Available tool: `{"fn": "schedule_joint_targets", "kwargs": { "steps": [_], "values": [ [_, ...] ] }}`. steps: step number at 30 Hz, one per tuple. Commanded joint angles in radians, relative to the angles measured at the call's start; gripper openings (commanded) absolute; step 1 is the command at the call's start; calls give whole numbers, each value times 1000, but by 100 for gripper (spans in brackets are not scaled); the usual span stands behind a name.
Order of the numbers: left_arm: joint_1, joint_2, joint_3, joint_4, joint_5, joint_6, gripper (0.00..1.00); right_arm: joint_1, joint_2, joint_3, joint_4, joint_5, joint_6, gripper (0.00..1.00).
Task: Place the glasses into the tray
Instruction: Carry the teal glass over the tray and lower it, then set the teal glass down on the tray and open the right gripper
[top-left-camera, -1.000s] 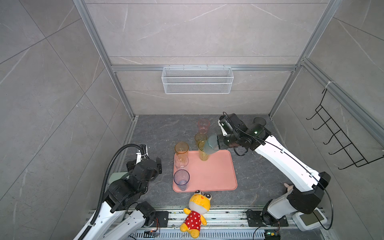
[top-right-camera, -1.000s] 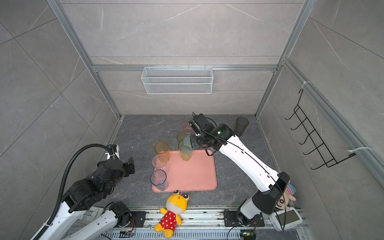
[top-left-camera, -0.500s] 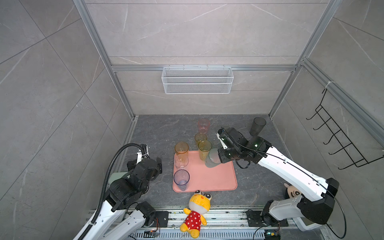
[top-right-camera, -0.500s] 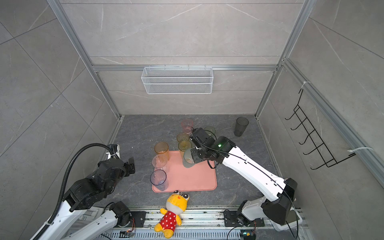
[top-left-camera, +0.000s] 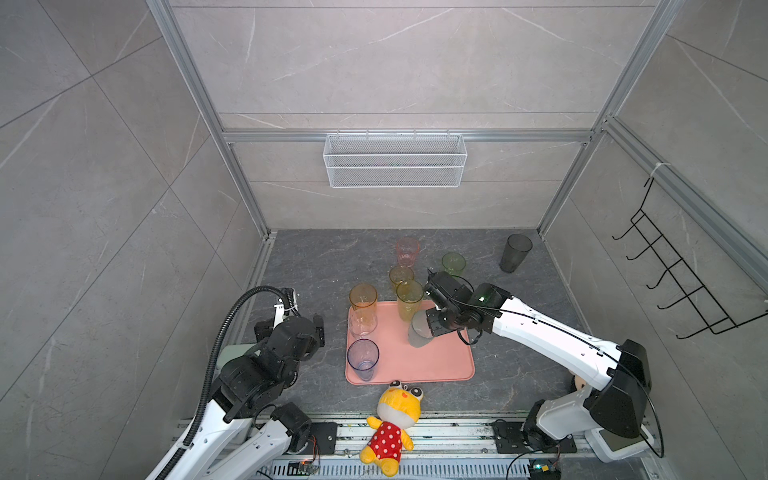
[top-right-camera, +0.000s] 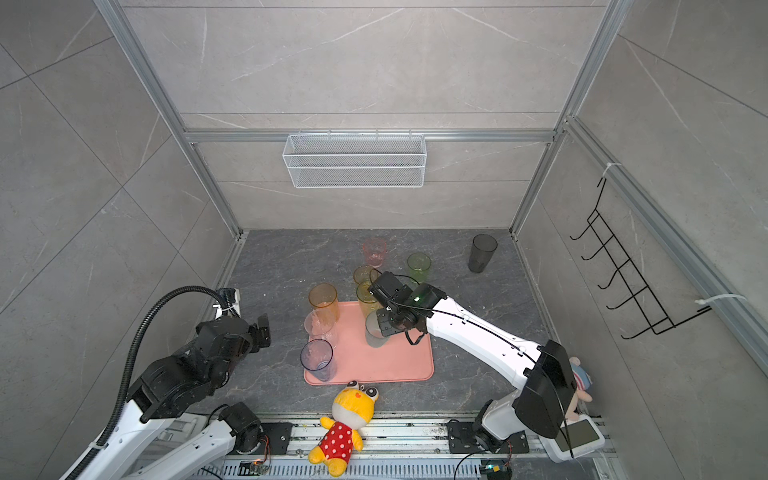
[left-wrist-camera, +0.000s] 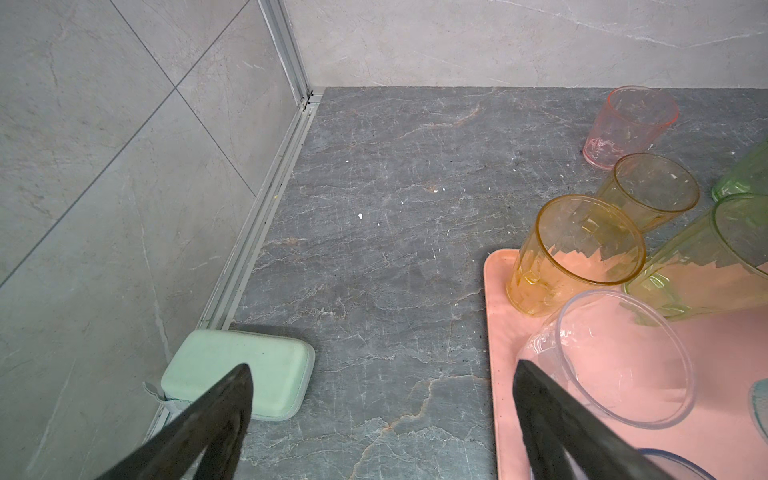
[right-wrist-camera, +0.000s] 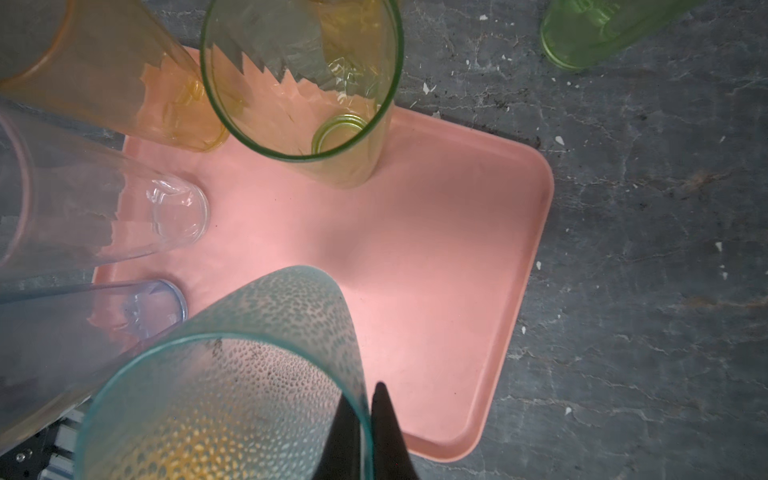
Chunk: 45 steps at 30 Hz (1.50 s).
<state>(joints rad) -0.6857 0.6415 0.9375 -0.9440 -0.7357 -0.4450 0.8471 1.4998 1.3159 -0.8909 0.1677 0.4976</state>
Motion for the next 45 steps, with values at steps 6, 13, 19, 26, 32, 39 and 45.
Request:
{"fn": "schedule_joint_targets", "kwargs": {
  "steps": [6, 13, 19, 26, 32, 39, 45],
  "values": [
    [-4, 9, 1, -4, -30, -21, 97, 6, 50, -41, 95, -2, 50, 0],
    [-5, 13, 0, -4, -30, -21, 97, 6, 86, -39, 101, -2, 53, 0],
    [-5, 14, 0, -1, -30, -20, 97, 6, 104, -34, 109, 0, 59, 0],
    [-5, 19, 1, -1, -28, -19, 97, 9, 136, -21, 122, -20, 65, 0],
    [-4, 17, 2, -1, -28, -19, 97, 10, 155, -15, 129, -16, 66, 0],
    [-4, 19, 0, 3, -28, -17, 97, 9, 178, -8, 131, -5, 65, 0],
    [-4, 23, 1, 4, -28, -15, 97, 10, 192, 6, 125, 3, 61, 0]
  ]
}}
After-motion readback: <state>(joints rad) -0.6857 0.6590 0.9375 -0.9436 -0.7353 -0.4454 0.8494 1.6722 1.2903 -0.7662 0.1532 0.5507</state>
